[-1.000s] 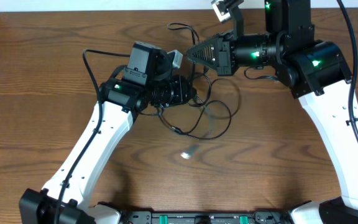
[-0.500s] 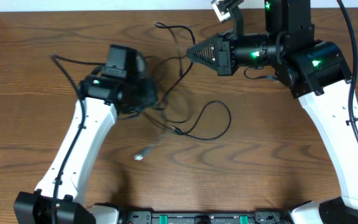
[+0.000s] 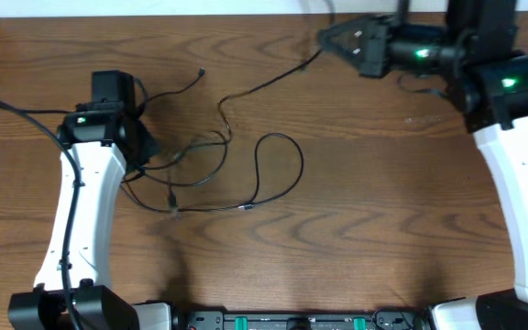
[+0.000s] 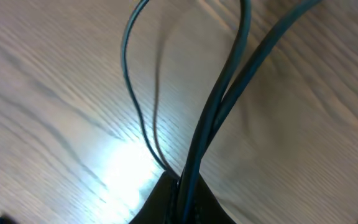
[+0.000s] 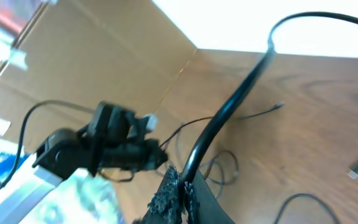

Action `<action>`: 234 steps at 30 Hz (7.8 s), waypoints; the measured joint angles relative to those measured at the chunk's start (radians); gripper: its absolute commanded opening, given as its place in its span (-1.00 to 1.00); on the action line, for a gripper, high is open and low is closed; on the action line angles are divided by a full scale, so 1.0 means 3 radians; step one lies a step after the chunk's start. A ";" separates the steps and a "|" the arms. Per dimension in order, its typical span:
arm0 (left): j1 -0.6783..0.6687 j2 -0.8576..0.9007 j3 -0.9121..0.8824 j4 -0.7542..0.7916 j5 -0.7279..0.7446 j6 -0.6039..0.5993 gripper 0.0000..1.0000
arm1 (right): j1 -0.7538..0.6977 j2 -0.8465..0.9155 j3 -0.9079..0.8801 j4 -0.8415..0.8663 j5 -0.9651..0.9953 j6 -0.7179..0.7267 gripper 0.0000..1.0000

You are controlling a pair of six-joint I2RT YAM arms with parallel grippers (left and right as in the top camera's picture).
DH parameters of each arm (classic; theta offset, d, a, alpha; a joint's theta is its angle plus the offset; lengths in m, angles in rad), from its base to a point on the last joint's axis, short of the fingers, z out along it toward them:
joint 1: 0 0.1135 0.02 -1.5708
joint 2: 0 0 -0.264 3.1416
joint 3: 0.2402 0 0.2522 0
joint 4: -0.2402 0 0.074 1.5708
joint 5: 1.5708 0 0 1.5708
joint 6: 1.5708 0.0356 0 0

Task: Untangle cables

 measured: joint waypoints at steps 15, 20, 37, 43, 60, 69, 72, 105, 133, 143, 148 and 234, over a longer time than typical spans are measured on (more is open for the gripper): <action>0.0332 0.0000 0.0000 0.0013 -0.0106 0.0000 -0.84 | -0.1013 -0.0065 0.0000 -0.0024 -0.0022 0.0061 -0.98; 0.0493 0.0000 0.0000 0.0060 -0.0195 -0.0001 -0.85 | -0.1364 -0.0065 0.0000 -0.0161 -0.0020 0.0056 -0.98; 0.1043 0.0000 0.0000 0.0229 0.0098 -0.0216 -0.85 | -0.1845 -0.0065 0.0000 -0.0407 -0.0004 -0.0006 -0.98; 0.1044 0.0000 0.0000 0.0226 0.0484 -0.0253 -0.85 | -0.1732 -0.0065 0.0000 -0.0415 -0.0006 -0.0009 -0.98; 0.0661 0.0000 -0.0001 0.0167 0.0814 -0.0100 -0.40 | -0.1675 -0.0069 0.0000 -0.0529 0.0206 -0.0072 -0.98; -0.0006 0.0000 0.0000 0.0164 0.0851 0.0050 0.30 | -0.1675 -0.0069 0.0001 -0.1012 0.1232 -0.0188 -0.98; -0.0249 0.0000 0.0000 0.0164 0.0861 0.0078 0.78 | -0.1675 -0.0069 0.0000 -0.1129 0.1631 -0.0214 -0.98; -0.0448 0.0001 0.0000 0.0164 0.0863 0.0090 0.96 | -0.2127 -0.0070 0.0000 -0.0565 0.6878 -0.0352 -0.98; -0.0448 0.0001 0.0000 0.0161 0.0863 0.0090 0.96 | -0.2300 0.1063 0.0006 0.0918 0.5336 -0.1916 -0.98; -0.0446 0.0001 0.0000 0.0161 0.0865 0.0090 0.96 | -0.2176 0.1186 0.0006 0.0732 0.5222 -0.1779 0.23; -0.0448 0.0001 0.0000 0.0161 0.0865 0.0090 0.96 | -0.2177 0.1186 0.0006 0.0666 0.5220 -0.1736 0.87; -0.0071 0.0001 0.0000 0.0043 -0.0337 0.0085 0.96 | 0.2178 0.1548 0.0006 -0.1035 0.3254 0.0596 0.99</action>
